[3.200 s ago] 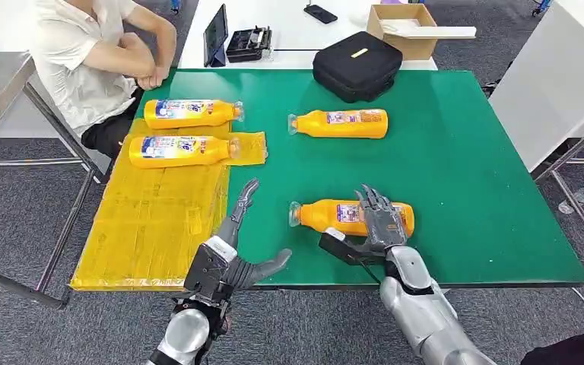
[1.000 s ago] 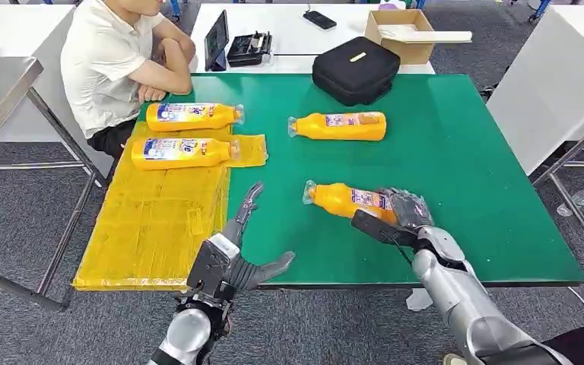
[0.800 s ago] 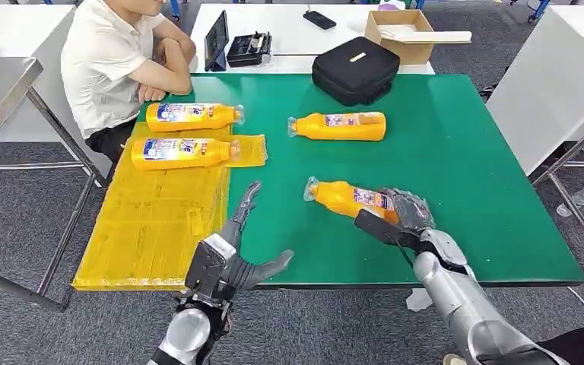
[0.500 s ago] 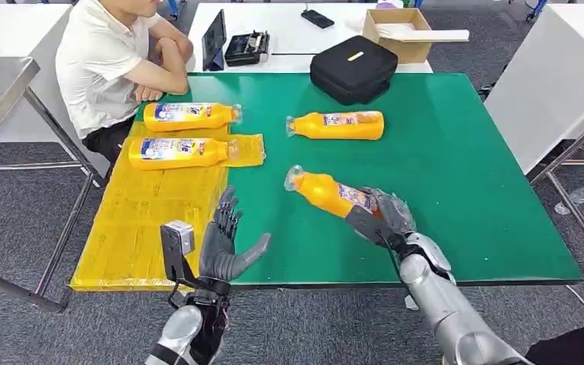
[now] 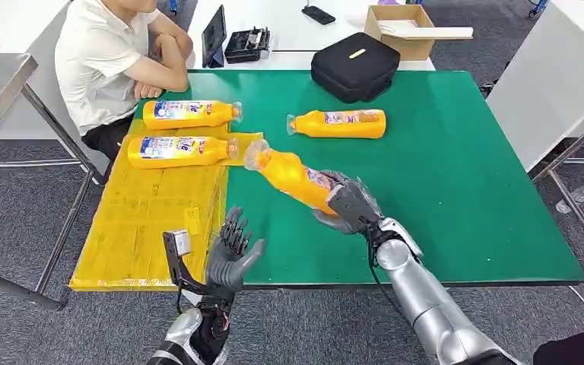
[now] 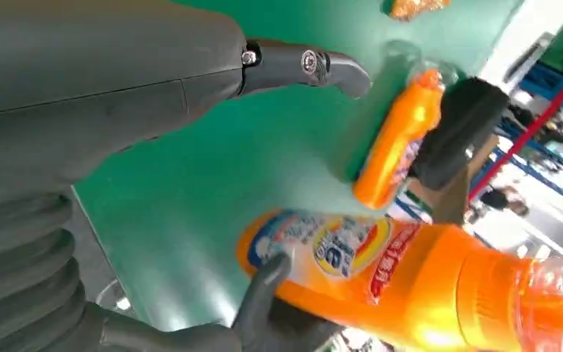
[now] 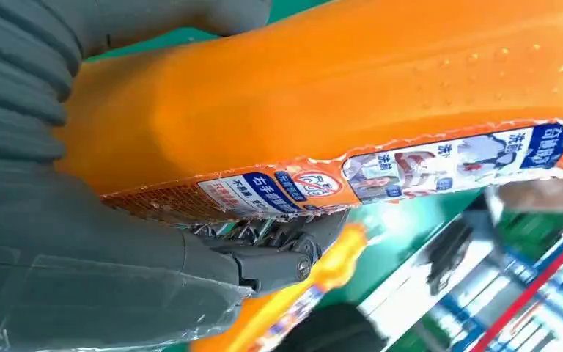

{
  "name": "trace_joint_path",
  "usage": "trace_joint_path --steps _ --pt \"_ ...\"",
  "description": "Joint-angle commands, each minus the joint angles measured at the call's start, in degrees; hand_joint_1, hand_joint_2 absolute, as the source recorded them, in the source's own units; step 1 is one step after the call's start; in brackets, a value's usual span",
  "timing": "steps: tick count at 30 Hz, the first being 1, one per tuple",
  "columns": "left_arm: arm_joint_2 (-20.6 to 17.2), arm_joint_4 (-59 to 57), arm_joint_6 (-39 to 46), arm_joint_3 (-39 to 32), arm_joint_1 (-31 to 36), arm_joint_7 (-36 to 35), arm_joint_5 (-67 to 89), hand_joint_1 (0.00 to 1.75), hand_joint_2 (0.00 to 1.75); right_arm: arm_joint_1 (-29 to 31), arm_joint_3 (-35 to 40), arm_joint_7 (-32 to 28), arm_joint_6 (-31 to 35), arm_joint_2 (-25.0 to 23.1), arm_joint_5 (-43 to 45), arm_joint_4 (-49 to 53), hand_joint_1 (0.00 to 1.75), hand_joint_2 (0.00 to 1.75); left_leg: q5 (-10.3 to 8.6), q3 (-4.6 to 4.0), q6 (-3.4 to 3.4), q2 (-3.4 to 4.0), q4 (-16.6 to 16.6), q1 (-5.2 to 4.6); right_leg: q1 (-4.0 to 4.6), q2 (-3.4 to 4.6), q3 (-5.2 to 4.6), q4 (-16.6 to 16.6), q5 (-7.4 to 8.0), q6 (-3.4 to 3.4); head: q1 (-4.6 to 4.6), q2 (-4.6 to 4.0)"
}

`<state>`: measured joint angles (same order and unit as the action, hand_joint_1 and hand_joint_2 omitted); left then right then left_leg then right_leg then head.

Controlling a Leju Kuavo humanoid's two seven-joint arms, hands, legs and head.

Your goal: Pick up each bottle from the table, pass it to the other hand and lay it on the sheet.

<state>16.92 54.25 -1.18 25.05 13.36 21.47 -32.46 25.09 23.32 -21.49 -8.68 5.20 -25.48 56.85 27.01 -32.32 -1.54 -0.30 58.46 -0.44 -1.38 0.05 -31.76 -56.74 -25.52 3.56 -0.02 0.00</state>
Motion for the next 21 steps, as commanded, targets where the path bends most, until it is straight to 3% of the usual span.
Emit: trace_joint_path --steps 1,2,10,21 --pt "2.81 -3.87 0.27 -0.7 6.19 6.48 1.19 0.0 1.75 4.95 11.7 -2.19 -6.46 -1.14 3.33 -2.61 1.75 1.75 0.01 -0.07 0.07 0.11 0.06 0.04 0.05 0.09 -0.09 -0.05 0.03 -0.1 0.0 0.0" --pt "2.95 -2.64 -0.59 -1.04 6.01 6.31 0.1 0.0 1.75 5.33 13.3 -2.63 -8.79 -0.84 5.6 -2.68 1.75 1.75 0.0 -0.08 0.07 0.07 0.06 0.04 0.05 0.05 -0.1 -0.05 0.02 -0.1 0.0 0.0" --pt "3.07 -1.4 3.05 -1.41 6.23 9.23 1.77 0.0 1.75 6.35 17.28 -1.96 -8.85 0.05 7.05 -3.26 1.75 1.75 -0.01 -0.12 0.05 -0.06 0.06 0.02 0.02 -0.04 -0.11 -0.05 0.02 -0.07 -0.02 0.0" --pt "3.08 -2.82 1.45 -1.46 7.27 6.38 -3.89 0.0 1.75 7.14 20.53 -2.03 -8.18 -2.08 8.29 -5.12 1.75 1.75 -0.01 -0.09 0.1 -0.07 0.05 0.07 0.08 -0.06 -0.08 -0.02 0.02 -0.15 -0.02 0.0"
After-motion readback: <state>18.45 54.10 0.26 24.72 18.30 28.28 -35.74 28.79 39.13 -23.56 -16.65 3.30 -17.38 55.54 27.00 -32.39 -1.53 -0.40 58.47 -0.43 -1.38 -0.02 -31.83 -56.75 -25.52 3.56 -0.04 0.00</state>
